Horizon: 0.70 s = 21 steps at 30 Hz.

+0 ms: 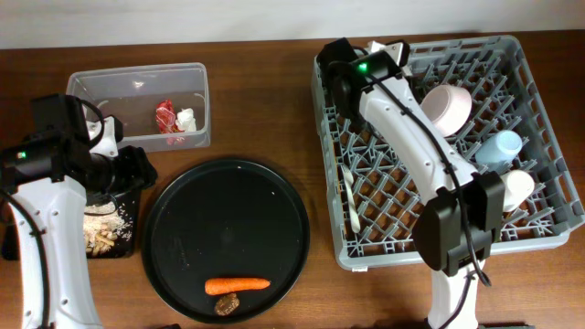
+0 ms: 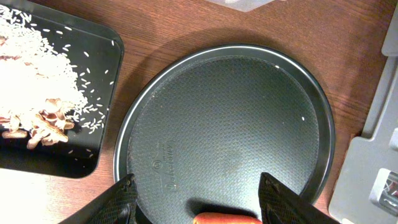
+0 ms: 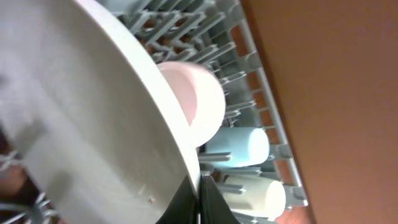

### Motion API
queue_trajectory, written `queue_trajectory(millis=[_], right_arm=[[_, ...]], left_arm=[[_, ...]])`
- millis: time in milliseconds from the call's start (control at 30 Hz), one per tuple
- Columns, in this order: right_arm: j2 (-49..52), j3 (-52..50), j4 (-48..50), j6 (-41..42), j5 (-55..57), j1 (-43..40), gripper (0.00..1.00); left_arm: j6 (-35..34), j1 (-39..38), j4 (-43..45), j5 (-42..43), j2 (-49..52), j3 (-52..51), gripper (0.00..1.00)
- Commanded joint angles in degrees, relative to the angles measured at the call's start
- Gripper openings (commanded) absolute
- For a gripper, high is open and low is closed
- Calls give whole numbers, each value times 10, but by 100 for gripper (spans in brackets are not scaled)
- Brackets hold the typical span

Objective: Sort waste into correct bins and load items into the dishwasher rack
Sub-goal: 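Release the plate and move the right gripper to the rack's back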

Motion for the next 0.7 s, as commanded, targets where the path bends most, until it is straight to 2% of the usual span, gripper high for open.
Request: queue_trajectory(millis=[0,100,133,200,233,300,533,600,667], right_arm=[[2,-1,-2,11,-99,31,4],[2,-1,-2,11,-146,66,6],[2,-1,-2,11,-151,80,17],[2,-1,-4,11,-151,103,46],[2,-1,-4,11,-152,110,56],[1,-1,-11,11,-152,124,64],[-64,-1,-23,8,-226,132,67],[-97,-1,-15,-45,-288,131,69],[-133,-1,-12,-181,-433,131,73]], left_arm=[[-7,1,0,7,0,3,62],[-7,1,1,7,0,3,62],[-7,1,2,6,0,3,62],[-7,1,1,6,0,3,62],[-7,1,1,6,0,3,62],[-7,1,1,6,0,3,62],[-7,1,2,6,0,3,62],[-7,1,2,6,0,3,62],[-7,1,2,6,0,3,62]])
